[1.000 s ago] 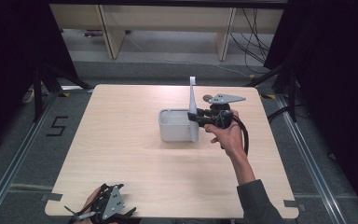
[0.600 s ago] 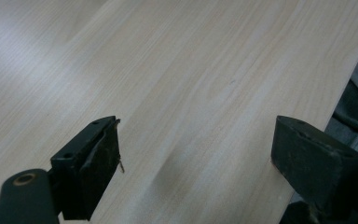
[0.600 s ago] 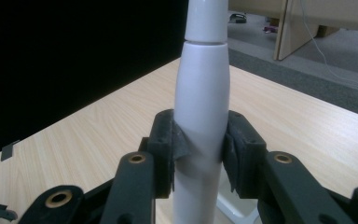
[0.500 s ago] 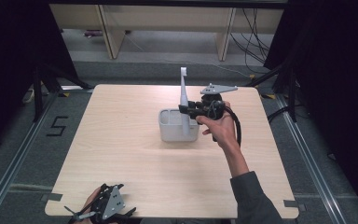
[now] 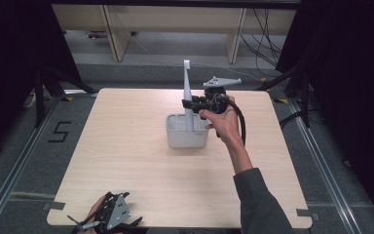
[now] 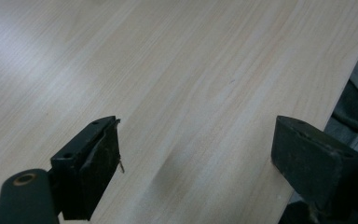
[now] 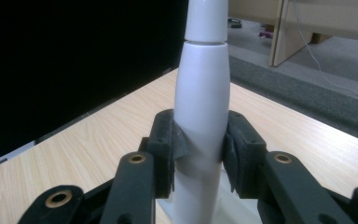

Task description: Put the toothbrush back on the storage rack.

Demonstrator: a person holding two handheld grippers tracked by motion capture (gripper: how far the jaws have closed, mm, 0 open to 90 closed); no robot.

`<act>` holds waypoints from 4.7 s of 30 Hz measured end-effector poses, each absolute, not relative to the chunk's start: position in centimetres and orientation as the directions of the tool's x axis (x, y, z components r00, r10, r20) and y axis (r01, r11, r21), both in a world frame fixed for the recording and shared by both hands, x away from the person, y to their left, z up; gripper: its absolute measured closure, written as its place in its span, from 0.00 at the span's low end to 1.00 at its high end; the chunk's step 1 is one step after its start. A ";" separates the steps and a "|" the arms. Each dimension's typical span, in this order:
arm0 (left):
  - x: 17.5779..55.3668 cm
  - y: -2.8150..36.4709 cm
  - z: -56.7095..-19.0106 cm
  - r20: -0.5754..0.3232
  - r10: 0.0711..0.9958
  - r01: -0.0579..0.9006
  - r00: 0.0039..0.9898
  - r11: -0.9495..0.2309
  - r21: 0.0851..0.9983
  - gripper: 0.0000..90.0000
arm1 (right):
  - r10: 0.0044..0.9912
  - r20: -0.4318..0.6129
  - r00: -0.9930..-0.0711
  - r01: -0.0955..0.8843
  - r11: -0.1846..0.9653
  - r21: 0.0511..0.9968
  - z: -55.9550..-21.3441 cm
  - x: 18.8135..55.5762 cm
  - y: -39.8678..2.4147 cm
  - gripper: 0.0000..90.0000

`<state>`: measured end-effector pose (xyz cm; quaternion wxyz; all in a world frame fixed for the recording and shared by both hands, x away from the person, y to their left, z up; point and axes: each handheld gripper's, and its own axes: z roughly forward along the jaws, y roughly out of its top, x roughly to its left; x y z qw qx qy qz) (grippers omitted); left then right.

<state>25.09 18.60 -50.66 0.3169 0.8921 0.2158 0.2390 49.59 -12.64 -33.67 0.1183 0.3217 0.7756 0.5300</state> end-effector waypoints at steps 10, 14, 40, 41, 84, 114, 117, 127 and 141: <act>25.1 18.6 -50.7 0.290 0.536 0.233 0.793 -0.706 0.669 0.17 | 0.649 0.137 -0.748 0.366 0.230 0.902 -34.0 51.5 -12.3 0.74; 25.1 18.6 -50.6 0.292 0.538 0.232 0.790 -0.705 0.671 0.17 | 0.660 0.122 -0.742 0.365 0.245 0.898 -34.5 52.0 -12.3 0.74; 25.1 18.6 -50.7 0.305 0.543 0.229 0.782 -0.706 0.670 0.17 | 0.687 0.081 -0.722 0.412 0.333 0.848 -38.5 52.8 -11.1 0.74; 25.1 18.6 -50.6 0.305 0.543 0.229 0.782 -0.706 0.670 0.17 | 0.685 0.074 -0.725 0.413 0.345 0.843 -38.6 52.8 -11.1 0.74; 25.0 18.6 -50.6 0.302 0.537 0.228 0.788 -0.710 0.666 0.17 | 0.675 0.026 -0.737 0.507 0.527 0.682 -42.3 53.2 -9.8 0.74; 25.0 18.6 -50.7 0.295 0.535 0.230 0.791 -0.708 0.667 0.17 | 0.667 0.037 -0.744 0.494 0.511 0.704 -41.3 52.4 -10.4 0.70; 25.0 18.5 -50.7 0.297 0.538 0.232 0.789 -0.709 0.666 0.17 | 0.668 0.029 -0.743 0.481 0.504 0.717 -40.9 52.1 -10.8 0.69; 25.0 18.6 -50.7 0.300 0.537 0.231 0.788 -0.710 0.665 0.17 | 0.674 0.023 -0.739 0.477 0.498 0.724 -39.9 51.4 -12.0 0.65; 25.0 18.5 -50.7 0.299 0.538 0.231 0.788 -0.709 0.666 0.17 | 0.683 0.048 -0.729 0.487 0.468 0.737 -39.4 50.7 -12.4 0.54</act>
